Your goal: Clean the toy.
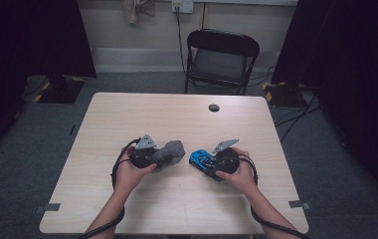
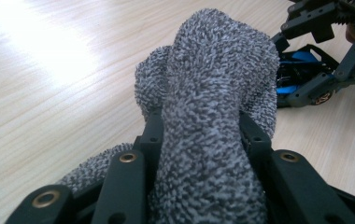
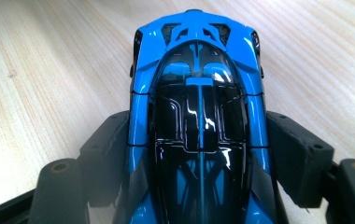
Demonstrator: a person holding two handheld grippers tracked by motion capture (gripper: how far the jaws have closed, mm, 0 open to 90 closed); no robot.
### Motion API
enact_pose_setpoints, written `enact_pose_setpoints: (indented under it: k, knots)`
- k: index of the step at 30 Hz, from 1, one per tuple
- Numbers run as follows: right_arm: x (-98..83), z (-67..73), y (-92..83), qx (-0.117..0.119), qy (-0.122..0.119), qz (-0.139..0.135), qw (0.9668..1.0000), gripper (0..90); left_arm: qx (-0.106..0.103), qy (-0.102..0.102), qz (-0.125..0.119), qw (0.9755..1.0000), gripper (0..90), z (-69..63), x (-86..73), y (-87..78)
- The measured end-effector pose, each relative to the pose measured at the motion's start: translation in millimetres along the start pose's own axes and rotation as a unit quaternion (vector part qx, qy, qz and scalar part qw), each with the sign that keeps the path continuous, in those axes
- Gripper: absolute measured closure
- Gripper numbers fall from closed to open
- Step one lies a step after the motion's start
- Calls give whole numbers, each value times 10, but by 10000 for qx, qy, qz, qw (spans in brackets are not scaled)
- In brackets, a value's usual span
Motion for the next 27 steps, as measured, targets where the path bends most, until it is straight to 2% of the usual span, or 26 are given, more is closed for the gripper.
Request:
enact_pose_setpoints:
  k: [3,5,6,14,16,21,27]
  knots:
    - [-16,18,-2,-53,-127,-65,9999,265,27,25,8,10000,616,15,-18,-2]
    - [-23,27,7,-88,-260,-16,9996,250,37,39,24,10000,612,22,-29,-1]
    - [-32,24,19,-75,-201,48,9998,251,24,27,22,10000,612,19,-36,3]
    - [-74,22,31,-89,-69,-177,9998,231,-6,104,40,9999,609,6,-43,31]
    - [-79,26,24,-95,-34,-195,9998,256,-14,88,35,10000,610,2,-45,41]
    - [-25,51,10,-205,2,126,9997,260,-29,91,29,9999,610,-5,-49,78]
    - [-9,65,2,-294,49,234,9993,261,28,57,-4,10000,610,24,-43,62]
Point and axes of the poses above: each handheld gripper's, and its own axes: y roughly forward along the jaws, x roughly out of its top, z roughly to its left, the point moved 3 cm from there along y, roughly forward along the jaws, and after that the axes turned 14 degrees about -x, right-handed, at the moved point
